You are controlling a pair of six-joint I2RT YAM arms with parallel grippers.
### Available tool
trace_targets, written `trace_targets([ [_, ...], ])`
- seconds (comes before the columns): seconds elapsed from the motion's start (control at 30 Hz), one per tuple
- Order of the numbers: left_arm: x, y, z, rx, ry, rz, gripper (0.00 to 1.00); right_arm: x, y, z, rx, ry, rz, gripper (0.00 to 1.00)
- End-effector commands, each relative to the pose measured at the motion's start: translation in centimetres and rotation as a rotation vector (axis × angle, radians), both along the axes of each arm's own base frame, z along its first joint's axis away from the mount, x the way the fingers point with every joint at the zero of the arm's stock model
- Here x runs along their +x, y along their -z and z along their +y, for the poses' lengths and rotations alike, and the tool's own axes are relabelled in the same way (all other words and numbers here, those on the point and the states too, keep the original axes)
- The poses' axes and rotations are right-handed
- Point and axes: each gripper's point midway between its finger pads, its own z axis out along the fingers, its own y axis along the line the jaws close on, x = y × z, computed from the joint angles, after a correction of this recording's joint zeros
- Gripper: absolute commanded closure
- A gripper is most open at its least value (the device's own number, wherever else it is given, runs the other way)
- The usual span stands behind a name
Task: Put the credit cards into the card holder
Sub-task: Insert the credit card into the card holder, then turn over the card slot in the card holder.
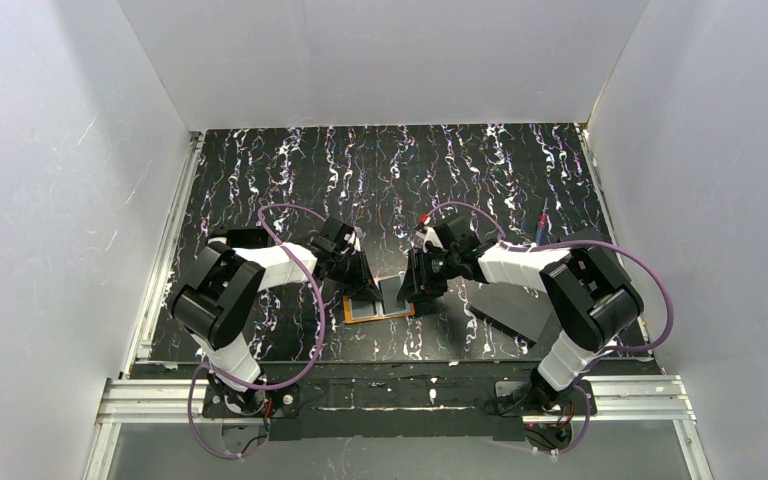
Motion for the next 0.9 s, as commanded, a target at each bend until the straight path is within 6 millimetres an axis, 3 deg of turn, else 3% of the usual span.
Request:
trace_targets([
  [0.0,-1.8,2.4,1.6,0.088,0.008,0.058,0.99,-0.2,-0.2,-0.9,-0.037,-0.005,-0.027,0.52],
  [0.37,-1.8,2.5,1.6,0.087,0.007,0.059,1.0,-0.4,-1.1,-0.3,0.015,-0.006,-0.021,0.59],
  [0.67,-1.8,2.5,1.6,0.085,0.009,0.059,1.0,-0.6,-2.1,-1.0,-0.01,0.008,-0.043,0.55],
  [0.87,-1.8,2.5,1.6,0.084,0.009,0.059,1.0,-1.0,-1.4,-0.5,0.016,0.001,-0.01,0.56],
])
